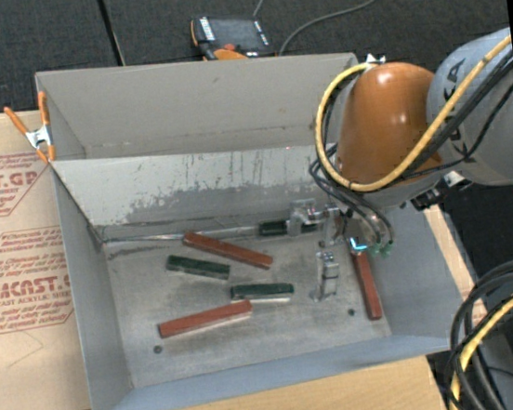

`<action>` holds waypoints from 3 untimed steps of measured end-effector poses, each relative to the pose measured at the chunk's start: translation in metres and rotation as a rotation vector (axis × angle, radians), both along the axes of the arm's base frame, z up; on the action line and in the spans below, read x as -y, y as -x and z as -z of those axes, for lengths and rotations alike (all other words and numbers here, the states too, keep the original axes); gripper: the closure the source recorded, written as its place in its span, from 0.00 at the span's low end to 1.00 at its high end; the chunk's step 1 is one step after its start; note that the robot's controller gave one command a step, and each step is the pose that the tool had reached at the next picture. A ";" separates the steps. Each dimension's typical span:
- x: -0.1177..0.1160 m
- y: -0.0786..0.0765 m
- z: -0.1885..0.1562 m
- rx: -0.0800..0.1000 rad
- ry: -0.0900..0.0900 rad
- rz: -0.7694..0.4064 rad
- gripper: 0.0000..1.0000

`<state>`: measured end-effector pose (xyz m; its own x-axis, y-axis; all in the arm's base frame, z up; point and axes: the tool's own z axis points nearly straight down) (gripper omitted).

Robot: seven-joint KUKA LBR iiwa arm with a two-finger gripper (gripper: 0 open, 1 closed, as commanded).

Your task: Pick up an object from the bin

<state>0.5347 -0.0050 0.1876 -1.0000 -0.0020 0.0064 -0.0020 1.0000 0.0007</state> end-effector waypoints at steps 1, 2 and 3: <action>-0.072 0.008 0.123 0.000 -0.002 -0.024 0.00; -0.100 0.033 0.087 0.007 -0.001 -0.110 0.00; -0.115 0.036 0.086 0.006 -0.001 0.039 0.00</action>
Offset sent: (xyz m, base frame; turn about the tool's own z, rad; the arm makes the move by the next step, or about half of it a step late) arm -0.0051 0.0677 -0.1176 -0.0184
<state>0.4992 0.1098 0.1020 -0.9993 0.0365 0.0001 0.0365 0.9993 0.0017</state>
